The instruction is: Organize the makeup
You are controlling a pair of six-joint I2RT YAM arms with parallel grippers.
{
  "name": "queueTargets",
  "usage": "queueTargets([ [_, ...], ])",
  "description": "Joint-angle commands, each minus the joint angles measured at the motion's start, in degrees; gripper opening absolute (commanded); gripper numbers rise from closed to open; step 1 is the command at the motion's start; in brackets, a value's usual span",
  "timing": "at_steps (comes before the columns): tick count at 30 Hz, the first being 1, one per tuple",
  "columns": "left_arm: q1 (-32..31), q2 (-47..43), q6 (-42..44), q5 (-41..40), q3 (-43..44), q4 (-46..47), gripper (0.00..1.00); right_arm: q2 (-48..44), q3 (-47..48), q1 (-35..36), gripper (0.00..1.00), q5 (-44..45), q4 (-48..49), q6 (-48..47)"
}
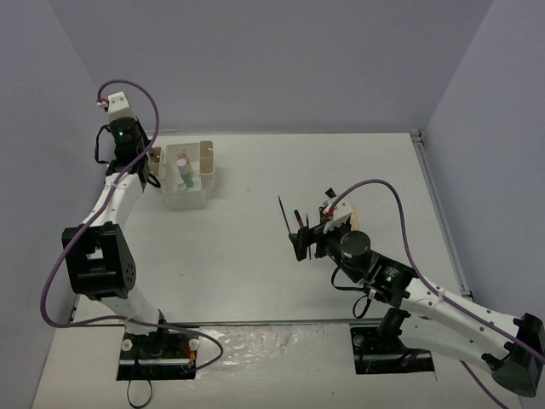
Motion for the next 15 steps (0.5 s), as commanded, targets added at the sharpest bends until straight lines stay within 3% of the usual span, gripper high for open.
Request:
queueTargets([
  [1, 1.83, 1.98, 0.23, 4.47, 7.57, 9.63, 0.0, -3.08, 0.42, -0.59, 1.0, 2.3, 1.08, -0.75],
  [15, 2.36, 9.31, -2.51, 6.41, 5.31, 15.29, 0.0, -4.2, -0.28, -0.76, 1.0, 5.02, -1.4, -0.4],
])
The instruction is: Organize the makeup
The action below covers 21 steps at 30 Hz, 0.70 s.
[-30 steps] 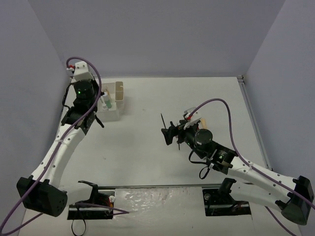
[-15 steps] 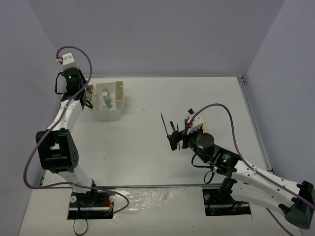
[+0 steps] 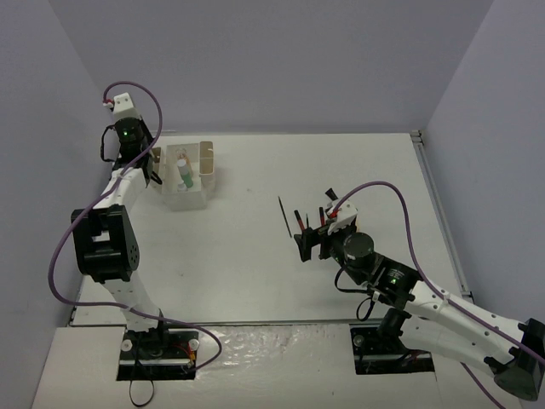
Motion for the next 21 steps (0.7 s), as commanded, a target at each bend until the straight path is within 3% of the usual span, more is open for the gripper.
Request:
queueTargets([
  [1, 0.37, -1.43, -0.86, 1.2, 0.93, 7.53, 0.01, -1.12, 0.13, -0.42, 1.0, 2.58, 2.38, -0.22],
  [4, 0.37, -0.59, -0.72, 1.71, 0.46, 7.85, 0.07, -1.07, 0.3, -0.42, 1.0, 2.52, 2.09, -0.28],
  [9, 0.37, -1.18, -1.56, 2.78, -0.59, 7.1, 0.32, -1.14, 0.69, -0.39, 1.0, 2.41, 1.54, 0.14],
  [16, 0.37, -6.08, -2.37, 1.51, -4.02, 6.73, 0.47, -2.0, 1.06, -0.39, 1.0, 2.62, 0.04, 1.47],
  [21, -0.03, -13.19, -6.37, 1.2, -3.99, -2.04, 0.63, 0.63, 3.76, -0.39, 0.99, 4.36, -4.06, 4.89],
])
